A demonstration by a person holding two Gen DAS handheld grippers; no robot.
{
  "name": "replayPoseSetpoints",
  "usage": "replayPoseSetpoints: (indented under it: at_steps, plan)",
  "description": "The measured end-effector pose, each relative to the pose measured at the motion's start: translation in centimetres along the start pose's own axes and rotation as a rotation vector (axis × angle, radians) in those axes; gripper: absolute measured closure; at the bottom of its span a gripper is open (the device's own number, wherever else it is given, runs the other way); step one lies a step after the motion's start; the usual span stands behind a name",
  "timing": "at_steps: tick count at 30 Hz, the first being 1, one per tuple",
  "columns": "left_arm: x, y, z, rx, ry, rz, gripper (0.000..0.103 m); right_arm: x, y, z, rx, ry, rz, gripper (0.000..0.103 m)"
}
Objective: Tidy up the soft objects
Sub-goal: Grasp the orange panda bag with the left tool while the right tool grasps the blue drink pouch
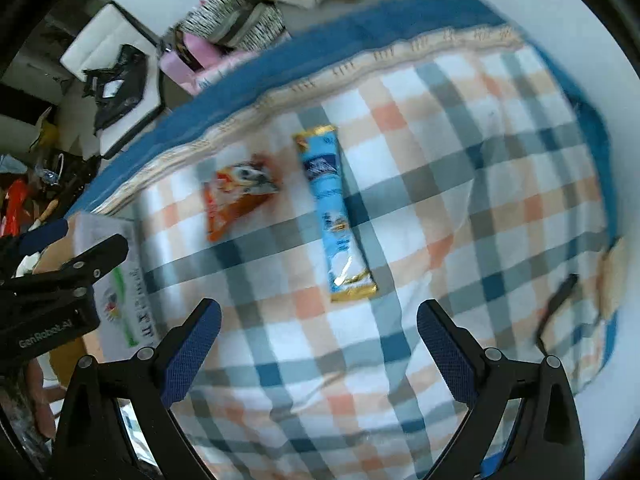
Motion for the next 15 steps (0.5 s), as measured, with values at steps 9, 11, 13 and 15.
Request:
replayPoseSetpoints:
  at_steps: [9,11,13,15]
  plan:
    - [4.5,-7.5,-3.0,-0.122,-0.185,-0.036,0.010,2.4,-7.8,-2.3,-0.105,-0.014,0.001,0.014]
    - [5.0,-8.4,-3.2,-0.140,-0.204,-0.022,0.010,2.7,-8.7,-2.6,-0.116,-0.019,-0.002,0.014]
    - [5.4,-9.4,-3.4,-0.154,-0.230,-0.024,0.010,2.8,-9.5,-2.7,-0.129,-0.016,-0.008,0.014]
    - [6.0,-10.1,-3.7,-0.158,-0.242,-0.006,0.010,2.9,-10.4,-2.8,-0.146,-0.013,-0.001,0.016]
Point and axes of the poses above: each gripper's, at about its wrist camera, not at the fingertips, and y roughly against the way its jaws point, x to its right, z to its underside, the point moved 9 cm from there along -y, roughly the way its jaws point, and after that the axes turned 7 degrees about -z, right-handed, at the moved point
